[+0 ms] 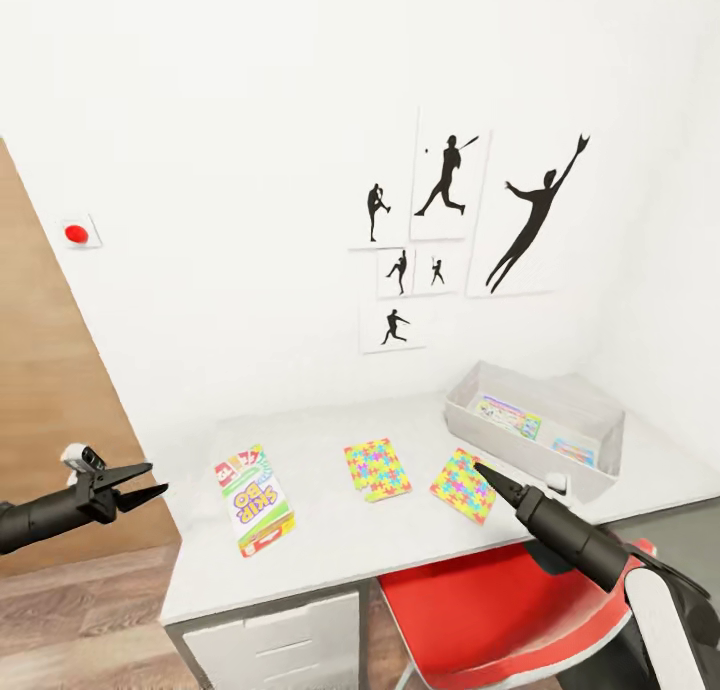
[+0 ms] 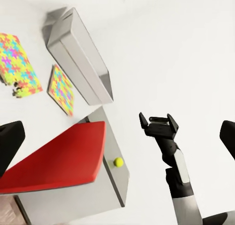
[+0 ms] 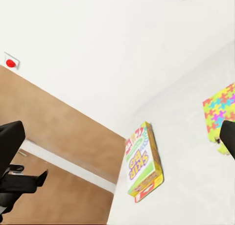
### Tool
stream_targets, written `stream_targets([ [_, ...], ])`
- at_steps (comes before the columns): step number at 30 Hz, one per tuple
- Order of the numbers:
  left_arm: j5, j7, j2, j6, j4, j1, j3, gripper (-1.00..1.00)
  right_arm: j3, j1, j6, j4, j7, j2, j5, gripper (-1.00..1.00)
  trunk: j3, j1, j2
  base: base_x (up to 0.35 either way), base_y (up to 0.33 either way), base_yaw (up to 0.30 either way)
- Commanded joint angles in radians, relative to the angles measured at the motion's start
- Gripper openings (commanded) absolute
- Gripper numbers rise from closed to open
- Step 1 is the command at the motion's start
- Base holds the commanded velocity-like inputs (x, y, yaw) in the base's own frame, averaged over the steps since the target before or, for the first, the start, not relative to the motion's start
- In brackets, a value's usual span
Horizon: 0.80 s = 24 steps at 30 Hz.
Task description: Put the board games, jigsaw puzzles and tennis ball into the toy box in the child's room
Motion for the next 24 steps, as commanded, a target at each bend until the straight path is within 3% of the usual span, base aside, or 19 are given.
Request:
stream_targets([
  [1, 0.000, -0.004, 0.000, 0.010, 0.000, -0.001, -0.001, 1.00, -0.001, -0.001, 0.006, -0.001, 0.002, 0.000, -0.001, 1.00, -0.003, 0.001, -0.002, 0.000, 0.174, 0.269],
  [17, 0.000, -0.004, -0.001, 0.006, 0.000, -0.001, -0.001, 1.00, -0.001, -0.001, 0.006, -0.001, 0.003, 0.000, -0.001, 1.00, -0.011, 0.001, -0.002, 0.000, 0.050, 0.269],
  [24, -0.001, -0.004, -0.002, 0.005, 0.000, -0.001, -0.001, 1.00, -0.001, -0.001, 0.006, -0.001, 0.003, -0.001, -0.001, 1.00, -0.014, 0.001, -0.002, 0.028, 0.225, 0.269],
])
